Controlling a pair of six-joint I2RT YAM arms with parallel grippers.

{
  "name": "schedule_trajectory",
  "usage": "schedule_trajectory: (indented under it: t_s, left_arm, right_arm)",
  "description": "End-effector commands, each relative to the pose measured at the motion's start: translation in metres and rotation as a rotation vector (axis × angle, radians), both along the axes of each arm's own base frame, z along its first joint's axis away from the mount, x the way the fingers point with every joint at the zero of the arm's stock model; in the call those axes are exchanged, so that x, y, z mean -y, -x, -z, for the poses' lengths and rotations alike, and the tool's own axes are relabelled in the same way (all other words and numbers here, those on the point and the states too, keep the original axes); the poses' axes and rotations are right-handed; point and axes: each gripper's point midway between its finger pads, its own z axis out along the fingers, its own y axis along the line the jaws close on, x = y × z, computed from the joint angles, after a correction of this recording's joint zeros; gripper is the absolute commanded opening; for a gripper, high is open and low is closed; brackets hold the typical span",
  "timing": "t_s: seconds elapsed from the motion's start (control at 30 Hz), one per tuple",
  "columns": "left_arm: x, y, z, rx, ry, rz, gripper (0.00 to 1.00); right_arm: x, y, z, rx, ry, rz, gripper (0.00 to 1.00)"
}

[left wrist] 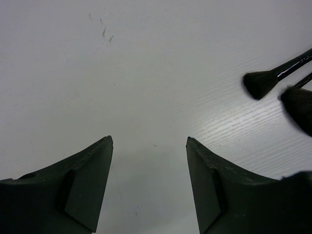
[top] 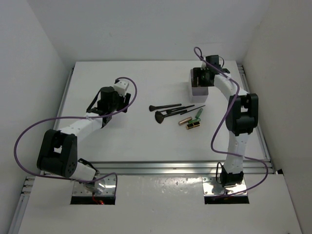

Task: Organize the makeup

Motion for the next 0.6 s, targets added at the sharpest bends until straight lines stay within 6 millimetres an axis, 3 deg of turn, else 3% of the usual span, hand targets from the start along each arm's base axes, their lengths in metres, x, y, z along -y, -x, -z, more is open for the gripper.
schedule_trajectory:
  t_s: [0.0, 0.13, 0.2, 0.27, 0.37, 0.47, 0.57]
  left_arm:
    - [0.003, -0.005, -0.008, 0.024, -0.002, 0.005, 0.68]
    - [0.004, -0.005, -0.008, 0.026, -0.006, 0.017, 0.68]
    - [0.004, -0.006, -0.01, 0.037, -0.013, 0.022, 0.68]
    - [0.003, -0.004, -0.01, 0.037, -0.013, 0.022, 0.68]
    - [0.003, -0.003, -0.007, 0.037, -0.013, 0.022, 0.68]
    - [0.009, 0.0, -0.005, 0.034, -0.001, 0.036, 0.68]
    - [0.014, 0.002, -0.002, 0.032, 0.003, 0.053, 0.68]
  right_arm:
    - [-0.001, 0.002, -0.041, 0.066, -0.011, -0.01, 0.69]
    - [-0.004, 0.01, -0.073, 0.113, -0.02, -0.025, 0.71]
    - [-0.005, 0.027, -0.073, 0.077, -0.027, -0.014, 0.72]
    - [0.002, 0.043, -0.091, 0.09, -0.02, 0.045, 0.7]
    - [0.014, 0.088, -0.058, -0.01, -0.013, 0.167, 0.51]
    - [0.015, 0.117, -0.029, -0.08, -0.032, 0.234, 0.34]
    - [0.009, 0.135, -0.004, -0.177, -0.068, 0.26, 0.35]
